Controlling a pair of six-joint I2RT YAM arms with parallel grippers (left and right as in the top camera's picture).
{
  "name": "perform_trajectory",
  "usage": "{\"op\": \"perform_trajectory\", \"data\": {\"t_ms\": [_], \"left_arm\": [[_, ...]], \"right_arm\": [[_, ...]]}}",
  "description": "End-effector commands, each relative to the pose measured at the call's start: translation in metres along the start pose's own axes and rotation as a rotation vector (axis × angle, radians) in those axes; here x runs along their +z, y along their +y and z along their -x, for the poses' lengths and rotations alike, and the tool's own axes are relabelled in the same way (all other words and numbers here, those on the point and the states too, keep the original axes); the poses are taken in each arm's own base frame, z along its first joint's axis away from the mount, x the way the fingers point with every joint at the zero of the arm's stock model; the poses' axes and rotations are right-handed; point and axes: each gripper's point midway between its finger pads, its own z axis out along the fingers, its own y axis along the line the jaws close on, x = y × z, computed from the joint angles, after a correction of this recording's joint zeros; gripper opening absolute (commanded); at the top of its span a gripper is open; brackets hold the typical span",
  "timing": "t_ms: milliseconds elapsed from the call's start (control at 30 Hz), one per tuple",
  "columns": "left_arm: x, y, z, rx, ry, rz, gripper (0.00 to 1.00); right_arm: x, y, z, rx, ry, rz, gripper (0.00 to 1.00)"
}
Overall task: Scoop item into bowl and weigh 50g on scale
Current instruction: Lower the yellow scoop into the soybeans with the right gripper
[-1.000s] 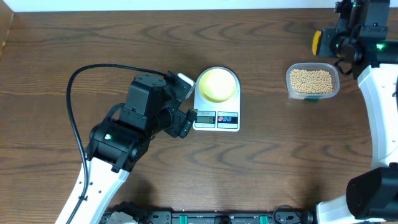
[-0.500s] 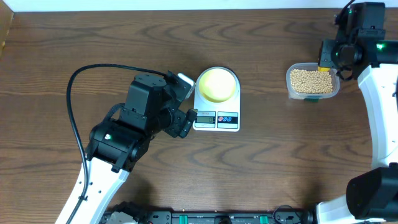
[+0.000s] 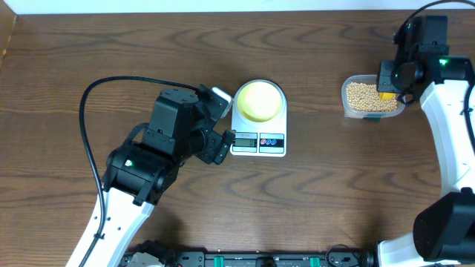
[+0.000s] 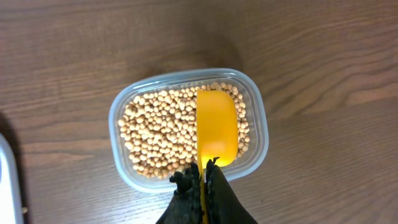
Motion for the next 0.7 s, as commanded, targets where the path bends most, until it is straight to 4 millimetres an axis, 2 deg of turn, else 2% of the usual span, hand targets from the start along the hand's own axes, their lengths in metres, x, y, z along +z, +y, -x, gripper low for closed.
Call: {"op": "perform_trajectory", "data": {"t_ms": [0, 267, 400, 567, 667], "left_arm": [[0.001, -0.001, -0.001, 0.006, 0.004, -0.010, 0.83], [0.001, -0.001, -0.001, 0.006, 0.004, -0.010, 0.83], [0.001, -0.001, -0.001, 0.006, 0.004, -0.010, 0.83], [0.001, -0.001, -0.001, 0.006, 0.004, -0.010, 0.84], [0.001, -0.001, -0.001, 0.006, 0.004, -0.010, 0.84]], "right_arm": [[0.008, -0.001, -0.007, -0.019, 0.008, -0.021, 0.01], [0.039, 0.002, -0.028, -0.055, 0.015, -0.013, 0.01], [0.042, 0.004, -0.034, -0.008, 0.032, -0.001, 0.01], [0.044, 0.026, -0.042, -0.007, 0.057, 0.129, 0.01], [0.043, 0.032, -0.045, -0.004, 0.069, 0.167, 0.01]]}}
